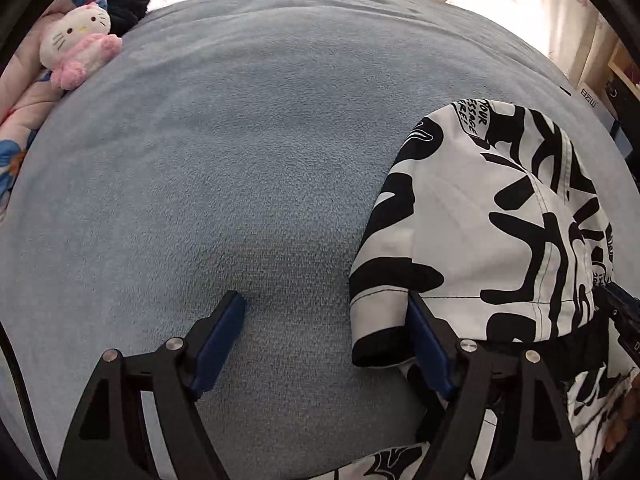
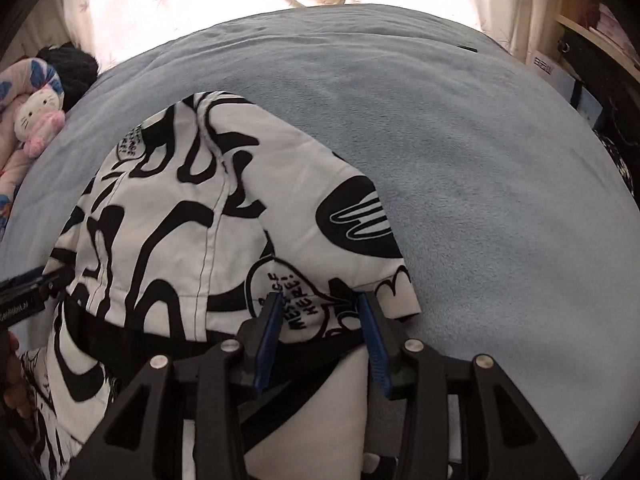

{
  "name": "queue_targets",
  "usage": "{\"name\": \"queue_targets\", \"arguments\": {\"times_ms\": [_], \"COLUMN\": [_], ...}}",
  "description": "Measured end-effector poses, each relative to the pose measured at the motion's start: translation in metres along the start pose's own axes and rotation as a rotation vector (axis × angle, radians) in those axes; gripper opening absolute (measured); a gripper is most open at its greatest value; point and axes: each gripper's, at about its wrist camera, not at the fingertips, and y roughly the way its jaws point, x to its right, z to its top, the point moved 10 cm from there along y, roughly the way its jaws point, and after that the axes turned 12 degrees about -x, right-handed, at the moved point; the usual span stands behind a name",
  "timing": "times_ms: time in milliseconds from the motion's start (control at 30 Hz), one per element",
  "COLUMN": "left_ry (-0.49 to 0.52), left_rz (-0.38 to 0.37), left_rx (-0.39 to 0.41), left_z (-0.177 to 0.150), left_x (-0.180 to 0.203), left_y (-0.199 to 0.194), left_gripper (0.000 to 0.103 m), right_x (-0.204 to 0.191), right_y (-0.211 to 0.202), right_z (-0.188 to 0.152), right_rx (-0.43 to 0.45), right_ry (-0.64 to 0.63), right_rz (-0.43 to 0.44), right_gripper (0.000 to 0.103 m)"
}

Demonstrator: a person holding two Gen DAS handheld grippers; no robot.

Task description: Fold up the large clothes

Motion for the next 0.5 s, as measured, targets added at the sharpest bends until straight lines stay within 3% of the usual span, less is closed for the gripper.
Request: {"name": "queue_targets", "arguments": {"times_ms": [100, 133, 233, 300, 500], "left_ry": [0.001, 0.002, 0.0, -0.014, -0.044], "left_rz": [-0.02, -0.028, -0.039, -0.031, -0.043], "left_rx": [0.004, 0.014, 0.049, 0.046, -0.021], "left_z": [0.01, 0.02, 0.036, 0.043, 0.051], "left_x": [-0.006, -0.01, -0.018, -0.022, -0.029], "left_y": [-0.012, -0.017, -0.031, -0.028, 0.011], "left_gripper": [0.079, 0.079, 0.079, 0.079, 0.082], "right_x": [0.002, 0.005, 0.016, 0.026, 0.035], "right_y": [-0.02, -0.029, -0.05, -0.049, 0.0], "right_z": [0.005, 0.009, 0.027, 0.042, 0.065], "right_rx": [0.025, 0.04, 0.108, 0.124, 0.013], "right_ry": [0.003, 0.01, 0.047, 0.054, 0.038], "right_rz": [0.079, 0.108, 0.16, 0.128, 0.102], "right_gripper": [0.043, 0.048, 0.075, 0.077, 0.077]}}
